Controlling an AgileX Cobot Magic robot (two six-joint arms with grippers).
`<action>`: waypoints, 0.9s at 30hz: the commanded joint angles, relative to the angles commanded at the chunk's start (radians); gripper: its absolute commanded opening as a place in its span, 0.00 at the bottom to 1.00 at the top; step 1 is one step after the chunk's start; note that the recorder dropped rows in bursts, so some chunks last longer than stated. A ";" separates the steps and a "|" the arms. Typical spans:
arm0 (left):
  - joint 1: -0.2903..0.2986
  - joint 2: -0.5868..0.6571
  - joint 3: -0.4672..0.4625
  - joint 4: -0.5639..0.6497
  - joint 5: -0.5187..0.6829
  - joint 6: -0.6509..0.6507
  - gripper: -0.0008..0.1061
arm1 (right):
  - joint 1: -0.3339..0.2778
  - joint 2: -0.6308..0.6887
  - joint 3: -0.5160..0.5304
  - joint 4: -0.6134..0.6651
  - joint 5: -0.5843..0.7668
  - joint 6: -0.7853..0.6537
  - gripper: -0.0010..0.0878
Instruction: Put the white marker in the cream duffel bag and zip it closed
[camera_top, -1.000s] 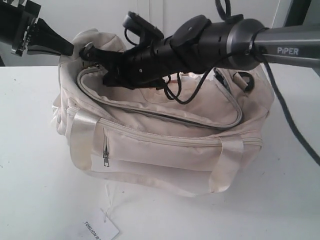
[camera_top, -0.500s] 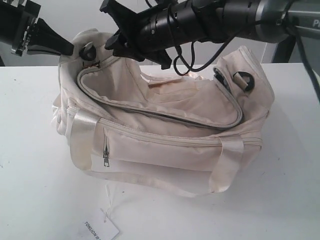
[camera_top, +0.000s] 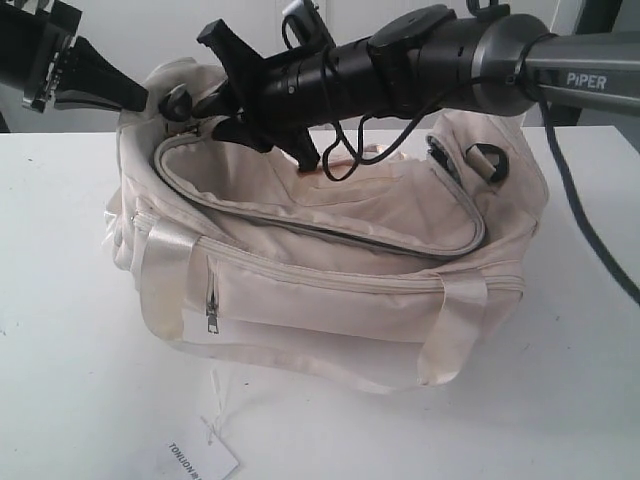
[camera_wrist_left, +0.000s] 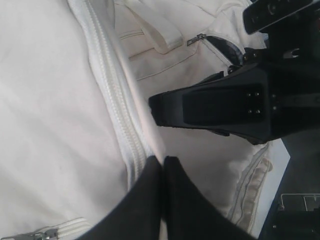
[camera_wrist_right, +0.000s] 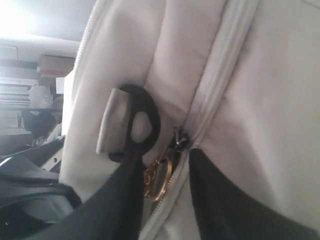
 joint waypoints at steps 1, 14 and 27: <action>0.000 0.000 0.000 0.000 0.000 0.000 0.01 | 0.000 0.002 0.000 0.000 -0.002 0.000 0.36; 0.000 0.000 0.000 0.000 0.002 0.011 0.01 | 0.025 0.037 0.000 0.059 -0.014 -0.019 0.29; 0.000 0.000 0.000 0.076 -0.010 0.019 0.01 | 0.021 0.006 0.000 0.063 -0.016 -0.023 0.01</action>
